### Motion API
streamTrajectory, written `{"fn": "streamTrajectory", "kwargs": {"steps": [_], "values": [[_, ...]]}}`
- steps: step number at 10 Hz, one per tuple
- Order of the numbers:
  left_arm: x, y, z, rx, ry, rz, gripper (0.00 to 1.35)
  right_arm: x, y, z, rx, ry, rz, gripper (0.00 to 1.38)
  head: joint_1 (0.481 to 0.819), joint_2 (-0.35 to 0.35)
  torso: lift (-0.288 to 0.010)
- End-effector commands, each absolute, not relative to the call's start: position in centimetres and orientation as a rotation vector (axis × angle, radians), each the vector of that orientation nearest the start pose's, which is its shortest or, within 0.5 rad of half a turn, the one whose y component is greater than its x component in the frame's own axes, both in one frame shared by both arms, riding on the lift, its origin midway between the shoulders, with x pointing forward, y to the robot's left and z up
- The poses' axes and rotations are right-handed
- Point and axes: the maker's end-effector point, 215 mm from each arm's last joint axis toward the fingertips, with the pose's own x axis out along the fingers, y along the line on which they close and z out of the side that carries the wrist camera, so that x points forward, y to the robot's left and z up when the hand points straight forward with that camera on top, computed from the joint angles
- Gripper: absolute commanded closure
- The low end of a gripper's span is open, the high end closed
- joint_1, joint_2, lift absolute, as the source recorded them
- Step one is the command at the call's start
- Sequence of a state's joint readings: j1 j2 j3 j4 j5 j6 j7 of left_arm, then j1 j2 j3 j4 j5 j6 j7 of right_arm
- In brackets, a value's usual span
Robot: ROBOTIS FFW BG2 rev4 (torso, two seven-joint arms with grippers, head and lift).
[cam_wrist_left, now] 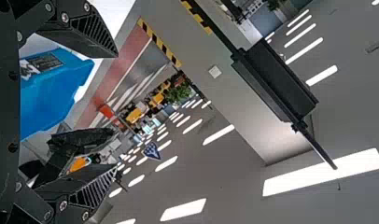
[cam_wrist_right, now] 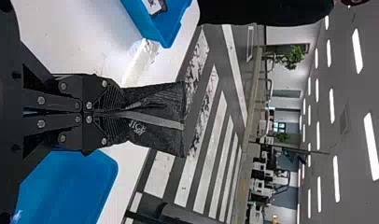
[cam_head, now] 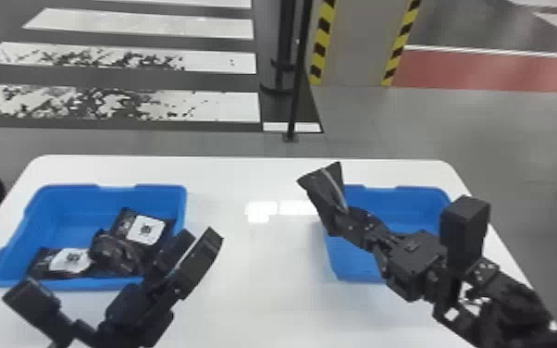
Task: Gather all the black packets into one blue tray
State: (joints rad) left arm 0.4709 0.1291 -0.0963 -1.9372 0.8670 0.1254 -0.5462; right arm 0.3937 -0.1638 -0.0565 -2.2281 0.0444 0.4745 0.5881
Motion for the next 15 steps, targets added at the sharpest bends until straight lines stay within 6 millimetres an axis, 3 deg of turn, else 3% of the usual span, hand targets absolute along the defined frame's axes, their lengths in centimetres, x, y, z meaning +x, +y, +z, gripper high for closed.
{"fn": "streamTrajectory", "kwargs": {"steps": [1,5,8,9,11,13,14,15], "values": [[41.5,8.4,-32.1,-0.862,0.046,-0.670,0.20,43.3,-14.6,-33.9,-0.129,0.248,0.613,1.28,0.695,-0.102,-0.110],[43.8,5.1,-30.6,-0.946,0.040,-0.742,0.20,41.2,-9.5,-33.0,-0.100,0.203,0.765,1.28,0.695,-0.063,-0.110],[45.1,3.2,-31.8,-0.966,0.072,-0.751,0.26,40.2,-7.3,-32.2,-0.099,0.180,0.823,1.28,0.695,-0.058,-0.110],[45.4,3.2,-31.6,-0.965,0.062,-0.745,0.36,39.9,-6.9,-32.3,-0.098,0.183,0.835,1.28,0.695,-0.058,-0.110],[45.4,3.3,-31.5,-0.976,0.052,-0.737,0.80,39.9,-6.9,-32.5,-0.103,0.188,0.838,1.28,0.695,-0.048,-0.110],[45.4,2.9,-32.2,-0.936,0.076,-0.749,0.85,39.9,-6.9,-32.4,-0.104,0.185,0.839,1.28,0.695,-0.048,-0.110],[45.1,2.6,-33.0,-0.928,0.104,-0.744,1.28,39.8,-6.7,-32.3,-0.105,0.183,0.842,1.28,0.695,-0.050,-0.110],[45.0,2.4,-33.2,-0.938,0.108,-0.740,1.22,39.8,-6.7,-32.3,-0.105,0.183,0.842,1.28,0.695,-0.053,-0.110]]}}
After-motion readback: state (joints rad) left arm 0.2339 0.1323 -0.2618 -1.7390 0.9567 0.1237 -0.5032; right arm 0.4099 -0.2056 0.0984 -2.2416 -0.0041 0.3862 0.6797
